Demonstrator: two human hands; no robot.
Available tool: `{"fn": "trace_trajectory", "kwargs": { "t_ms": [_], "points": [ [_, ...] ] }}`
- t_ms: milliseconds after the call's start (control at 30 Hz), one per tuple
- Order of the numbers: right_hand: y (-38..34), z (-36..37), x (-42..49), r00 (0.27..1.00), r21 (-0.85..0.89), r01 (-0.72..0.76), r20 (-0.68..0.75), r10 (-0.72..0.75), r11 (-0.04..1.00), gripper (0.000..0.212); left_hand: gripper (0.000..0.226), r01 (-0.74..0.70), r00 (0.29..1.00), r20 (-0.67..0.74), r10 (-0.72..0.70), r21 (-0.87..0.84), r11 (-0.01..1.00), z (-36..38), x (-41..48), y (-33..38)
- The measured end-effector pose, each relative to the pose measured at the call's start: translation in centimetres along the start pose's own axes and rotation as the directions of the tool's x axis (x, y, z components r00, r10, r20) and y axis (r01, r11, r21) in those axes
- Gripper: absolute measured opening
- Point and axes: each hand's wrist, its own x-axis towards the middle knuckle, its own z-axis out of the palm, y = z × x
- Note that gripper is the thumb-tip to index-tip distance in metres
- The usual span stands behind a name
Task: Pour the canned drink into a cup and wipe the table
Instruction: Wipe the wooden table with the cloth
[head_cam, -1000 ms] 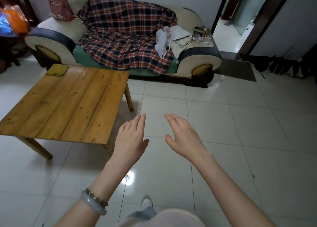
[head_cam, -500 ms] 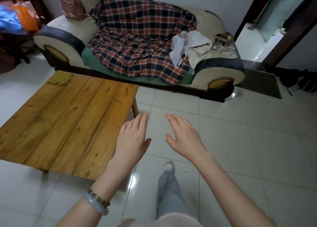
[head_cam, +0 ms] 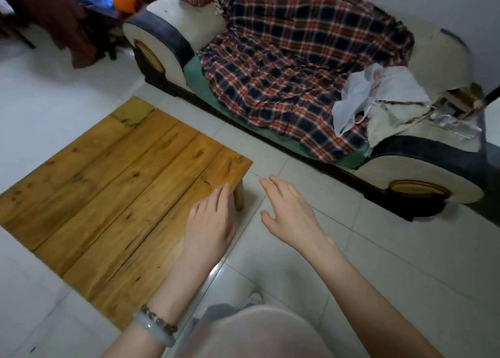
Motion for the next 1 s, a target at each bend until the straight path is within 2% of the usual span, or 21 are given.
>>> {"fn": "trace_trajectory", "kwargs": {
  "t_ms": [300, 667, 1000],
  "points": [
    [-1.5, 2.1, 12.9, 0.958, 0.039, 0.264, 0.105, -0.267, 0.964, 0.067, 0.089, 0.295, 0.955, -0.032, -0.294, 0.023, 0.955, -0.1, 5.9, -5.6],
    [-7.8, 3.2, 28.3, 0.884, 0.027, 0.443, 0.155, -0.441, 0.896, 0.067, 0.089, 0.464, 0.883, -0.078, -0.463, 0.001, 0.886, -1.8, 13.6, -17.4],
    [-13.6, 5.6, 39.5, 0.76, 0.072, 0.612, 0.223, -0.611, 0.787, 0.065, 0.086, 0.605, 0.787, -0.112, -0.607, -0.052, 0.794, -2.7, 17.6, -25.6]
  ]
}}
